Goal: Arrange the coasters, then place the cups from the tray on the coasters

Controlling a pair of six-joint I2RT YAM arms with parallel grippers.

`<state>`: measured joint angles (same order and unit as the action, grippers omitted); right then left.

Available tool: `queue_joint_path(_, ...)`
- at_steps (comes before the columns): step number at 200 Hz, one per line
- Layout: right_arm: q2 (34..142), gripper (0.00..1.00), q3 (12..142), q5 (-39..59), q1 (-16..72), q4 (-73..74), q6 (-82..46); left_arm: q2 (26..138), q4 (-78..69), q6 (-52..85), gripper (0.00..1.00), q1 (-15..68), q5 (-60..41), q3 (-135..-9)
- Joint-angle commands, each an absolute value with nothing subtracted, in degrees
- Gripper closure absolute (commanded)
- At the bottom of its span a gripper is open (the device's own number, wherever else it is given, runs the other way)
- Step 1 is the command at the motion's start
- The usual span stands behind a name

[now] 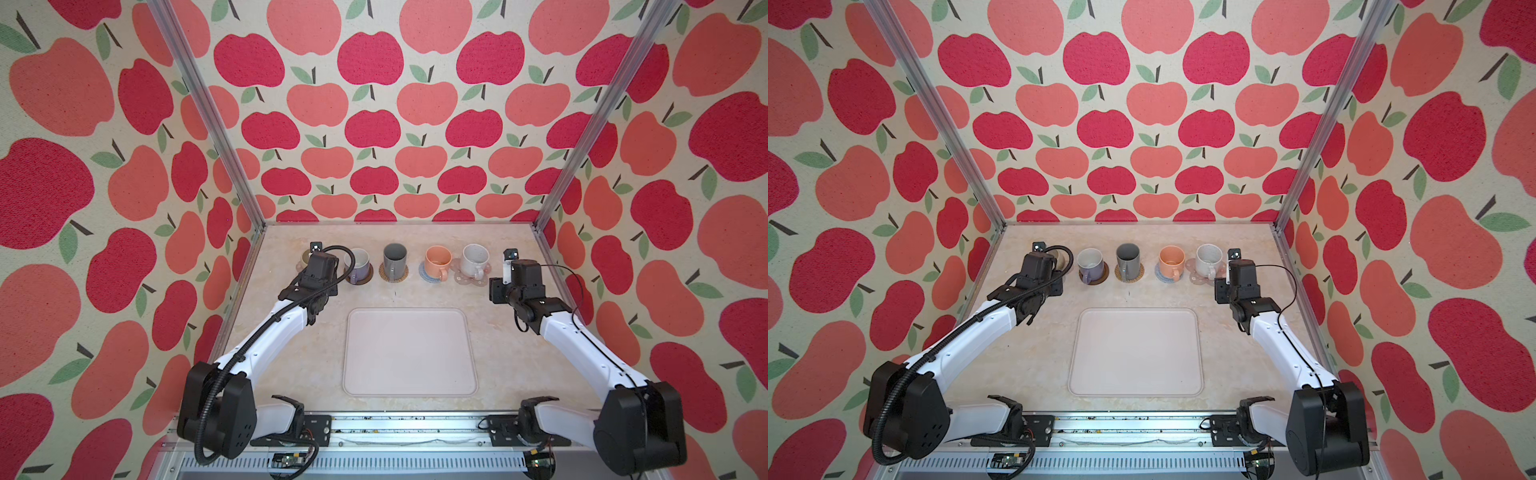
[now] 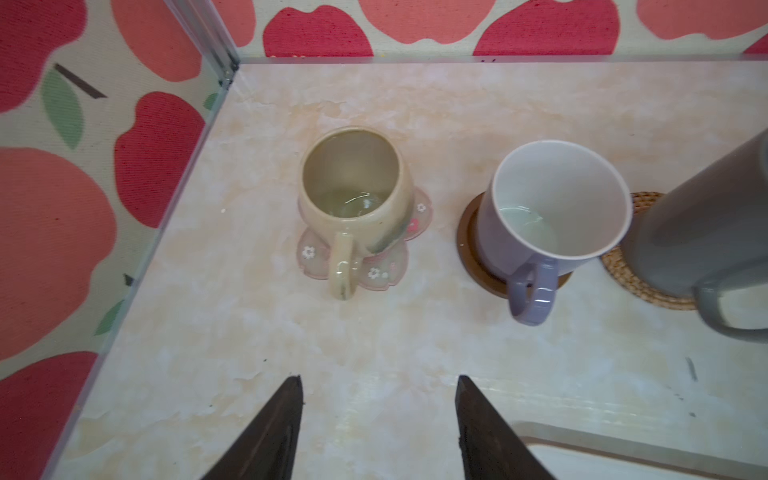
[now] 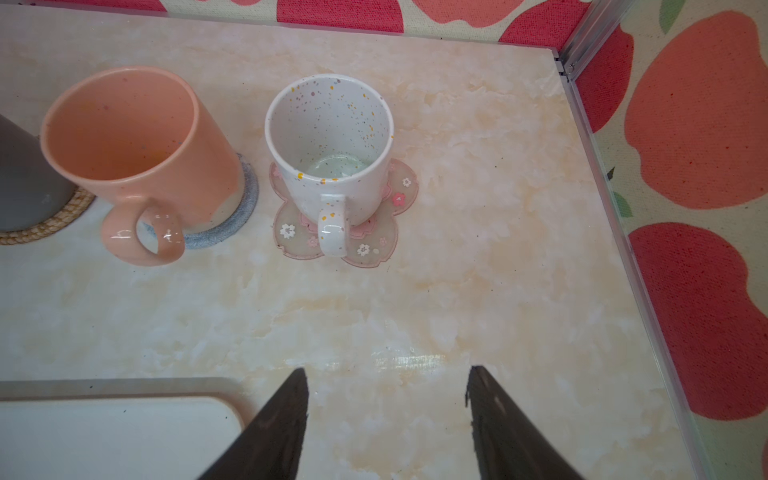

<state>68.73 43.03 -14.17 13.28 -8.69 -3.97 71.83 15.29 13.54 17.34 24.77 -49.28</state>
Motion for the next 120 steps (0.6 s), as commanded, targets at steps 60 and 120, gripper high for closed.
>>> queue_joint_path(60, 76.04, 0.27, 31.87, -17.32, 12.48, 22.84, 3.27, 70.80, -24.77, 1.62, 0.01, 13.73, 41.11, -28.83)
queue_joint_path(120, 83.42, 0.23, 26.84, -16.86, 11.87, 38.46, 7.81, 88.35, -58.60, -13.66, 0.01, 12.79, 38.20, -23.20)
